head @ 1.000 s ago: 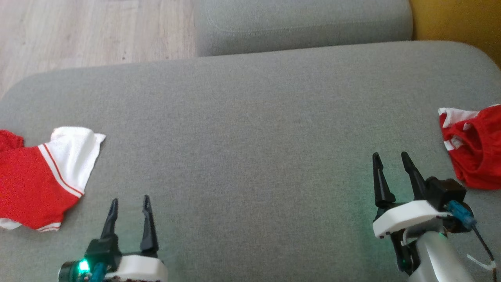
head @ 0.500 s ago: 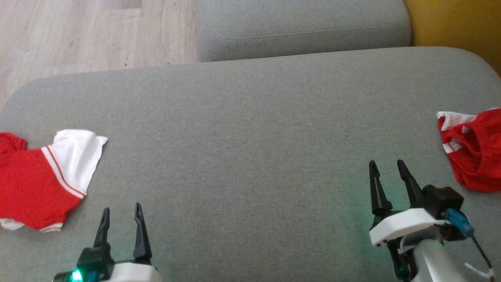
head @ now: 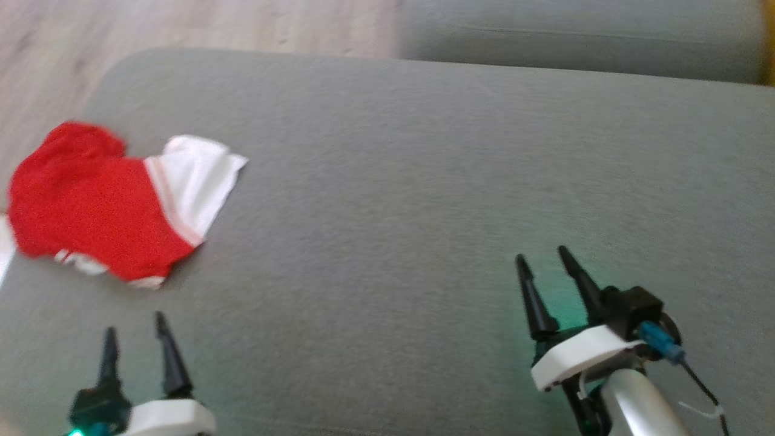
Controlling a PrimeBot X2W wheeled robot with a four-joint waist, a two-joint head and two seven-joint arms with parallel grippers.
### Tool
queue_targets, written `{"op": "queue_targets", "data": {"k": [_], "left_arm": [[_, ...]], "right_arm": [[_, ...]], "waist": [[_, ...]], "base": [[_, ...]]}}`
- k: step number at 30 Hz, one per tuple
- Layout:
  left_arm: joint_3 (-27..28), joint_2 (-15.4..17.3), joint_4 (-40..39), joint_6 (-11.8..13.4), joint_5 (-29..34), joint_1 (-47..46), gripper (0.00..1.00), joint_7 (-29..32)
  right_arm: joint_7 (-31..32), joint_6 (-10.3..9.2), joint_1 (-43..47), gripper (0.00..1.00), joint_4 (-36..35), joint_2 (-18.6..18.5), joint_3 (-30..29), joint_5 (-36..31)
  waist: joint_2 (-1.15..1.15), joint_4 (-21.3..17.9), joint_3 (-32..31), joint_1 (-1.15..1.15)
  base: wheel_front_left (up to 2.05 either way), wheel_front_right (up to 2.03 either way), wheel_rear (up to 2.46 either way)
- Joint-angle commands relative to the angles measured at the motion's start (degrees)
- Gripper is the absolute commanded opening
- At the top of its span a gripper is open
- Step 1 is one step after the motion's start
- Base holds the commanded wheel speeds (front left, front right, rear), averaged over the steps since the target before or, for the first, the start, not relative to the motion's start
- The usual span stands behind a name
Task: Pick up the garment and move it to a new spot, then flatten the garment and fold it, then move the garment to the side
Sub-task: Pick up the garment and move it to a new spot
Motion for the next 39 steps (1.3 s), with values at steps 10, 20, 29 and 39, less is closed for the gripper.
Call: {"op": "queue_targets", "data": {"k": [10,20,29,39], "left_arm": [[11.8,0.3,-2.5,1.4,-2.4,0.0,1.0,-0.3],[19.6,4.1,2.1,-5.6,-1.6,-11.0,1.0,-0.3],[17.9,13.0,16.1,-11.2,-1.6,-27.8,1.0,0.0],[15.0,18.5,31.6,-10.0,-0.1,-37.7,1.0,8.3]], "right_arm": [[-0.4,0.21,-5.3,1.0,-1.5,-0.1,8.6,-0.3],[-0.4,0.21,-9.5,1.0,-2.5,-0.1,9.2,-2.2],[-0.4,0.21,-13.9,1.0,-5.6,-0.1,8.9,-3.9],[-0.4,0.21,-15.9,1.0,-9.2,-0.3,8.9,-3.4]], "waist": [[0.0,6.0,3.3,-0.01],[0.0,2.4,11.6,-0.01],[0.0,-1.4,21.1,-0.01],[0.0,-4.5,25.5,-0.01]], "base": [[0.0,0.0,0.0],[0.0,0.0,0.0],[0.0,0.0,0.0],[0.0,0.0,0.0]]}}
